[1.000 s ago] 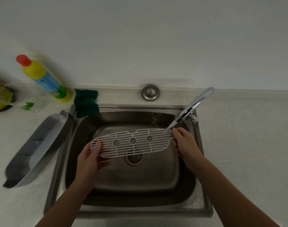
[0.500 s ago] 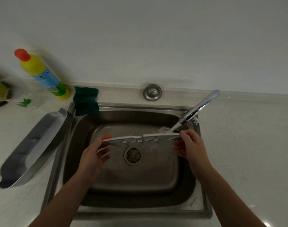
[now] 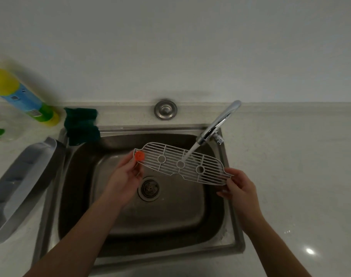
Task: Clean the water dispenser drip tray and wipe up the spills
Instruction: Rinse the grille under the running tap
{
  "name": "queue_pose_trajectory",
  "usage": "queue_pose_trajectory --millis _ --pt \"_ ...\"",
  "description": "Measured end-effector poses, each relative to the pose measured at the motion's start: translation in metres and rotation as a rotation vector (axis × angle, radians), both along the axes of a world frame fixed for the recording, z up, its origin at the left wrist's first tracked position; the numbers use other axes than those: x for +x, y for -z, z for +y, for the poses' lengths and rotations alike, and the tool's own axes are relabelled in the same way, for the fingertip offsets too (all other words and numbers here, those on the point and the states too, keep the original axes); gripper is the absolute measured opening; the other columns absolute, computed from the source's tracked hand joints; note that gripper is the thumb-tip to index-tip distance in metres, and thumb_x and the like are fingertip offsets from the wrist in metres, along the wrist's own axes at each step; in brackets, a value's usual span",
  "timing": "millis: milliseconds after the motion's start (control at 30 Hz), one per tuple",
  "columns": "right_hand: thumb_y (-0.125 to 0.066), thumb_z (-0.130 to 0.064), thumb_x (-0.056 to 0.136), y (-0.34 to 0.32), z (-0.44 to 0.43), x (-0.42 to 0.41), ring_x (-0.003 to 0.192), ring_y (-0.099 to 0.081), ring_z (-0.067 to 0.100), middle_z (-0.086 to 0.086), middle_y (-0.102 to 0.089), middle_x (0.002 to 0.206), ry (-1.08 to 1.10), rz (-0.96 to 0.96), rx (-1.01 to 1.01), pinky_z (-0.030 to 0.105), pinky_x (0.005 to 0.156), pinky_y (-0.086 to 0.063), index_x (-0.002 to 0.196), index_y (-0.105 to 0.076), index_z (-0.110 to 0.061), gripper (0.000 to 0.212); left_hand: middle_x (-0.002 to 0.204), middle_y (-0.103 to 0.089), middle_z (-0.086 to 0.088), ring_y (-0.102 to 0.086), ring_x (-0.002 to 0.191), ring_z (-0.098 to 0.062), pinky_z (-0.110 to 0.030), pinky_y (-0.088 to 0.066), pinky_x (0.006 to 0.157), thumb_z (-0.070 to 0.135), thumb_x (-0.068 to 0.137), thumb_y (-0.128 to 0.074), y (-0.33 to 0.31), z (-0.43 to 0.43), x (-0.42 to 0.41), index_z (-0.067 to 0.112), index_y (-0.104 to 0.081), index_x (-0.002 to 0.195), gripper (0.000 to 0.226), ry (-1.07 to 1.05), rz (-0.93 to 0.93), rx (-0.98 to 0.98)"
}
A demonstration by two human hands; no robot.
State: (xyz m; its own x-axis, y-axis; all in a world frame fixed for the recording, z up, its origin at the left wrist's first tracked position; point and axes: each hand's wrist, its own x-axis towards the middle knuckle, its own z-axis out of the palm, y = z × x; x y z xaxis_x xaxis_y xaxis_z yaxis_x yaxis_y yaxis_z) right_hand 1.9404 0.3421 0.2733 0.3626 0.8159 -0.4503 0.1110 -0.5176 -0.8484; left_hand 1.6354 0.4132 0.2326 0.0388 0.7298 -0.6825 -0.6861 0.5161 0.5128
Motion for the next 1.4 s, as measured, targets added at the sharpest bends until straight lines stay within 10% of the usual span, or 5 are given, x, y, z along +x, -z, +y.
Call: queue_pose_trajectory --millis 367,667,900,1233,1400 --pt "-0.039 -0.004 0.104 0.016 0.026 0.000 0.089 -0.070 0.027 0.015 -0.070 0.108 0.223 0.030 -0.159 0.043 0.079 -0.060 0.110 -0.064 -0.019 0.030 0.124 -0.074 -0.011 -0.071 0.102 -0.021 -0.030 -0.057 0.073 0.009 0.099 -0.057 -0.012 -0.022 0.013 0.014 -0.067 0.127 0.030 0.106 0.181 0.067" --pt "-0.041 -0.015 0.109 -0.010 0.057 -0.036 0.088 -0.075 0.011 -0.002 -0.072 0.108 -0.017 -0.065 0.007 0.025 0.069 -0.059 0.113 -0.064 -0.025 0.025 0.118 -0.069 -0.010 -0.066 0.100 -0.022 -0.035 -0.048 0.085 0.010 0.094 -0.052 0.011 -0.051 -0.007 0.010 -0.064 0.128 0.037 -0.105 -0.188 -0.170" --pt "-0.044 -0.008 0.107 0.012 0.034 -0.072 0.081 -0.075 0.018 0.000 -0.074 0.103 -0.095 0.084 -0.040 0.026 0.065 -0.061 0.115 -0.065 -0.027 0.029 0.125 -0.069 -0.017 -0.071 0.102 -0.027 -0.036 -0.062 0.079 0.010 0.087 -0.070 0.001 -0.039 -0.002 0.005 -0.059 0.134 0.049 -0.043 -0.026 -0.058" --pt "-0.054 -0.025 0.104 0.016 0.047 -0.076 0.089 -0.073 0.022 0.005 -0.069 0.106 -0.248 -0.056 -0.239 0.034 0.073 -0.062 0.129 -0.058 -0.023 0.025 0.098 -0.076 0.012 -0.072 0.094 0.002 -0.026 -0.063 0.079 0.020 0.097 -0.068 -0.006 -0.011 -0.024 0.032 -0.068 0.111 0.019 0.366 1.068 0.425" --pt "-0.055 -0.073 0.090 -0.019 0.067 -0.088 0.081 -0.077 0.026 0.014 -0.079 0.100 -0.287 0.375 -0.362 0.045 0.074 -0.063 0.119 -0.067 -0.020 0.062 0.105 -0.077 0.002 -0.073 0.091 -0.012 -0.035 -0.060 0.085 0.015 0.094 -0.072 -0.008 -0.016 -0.022 0.023 -0.073 0.121 0.029 0.650 1.712 0.991"
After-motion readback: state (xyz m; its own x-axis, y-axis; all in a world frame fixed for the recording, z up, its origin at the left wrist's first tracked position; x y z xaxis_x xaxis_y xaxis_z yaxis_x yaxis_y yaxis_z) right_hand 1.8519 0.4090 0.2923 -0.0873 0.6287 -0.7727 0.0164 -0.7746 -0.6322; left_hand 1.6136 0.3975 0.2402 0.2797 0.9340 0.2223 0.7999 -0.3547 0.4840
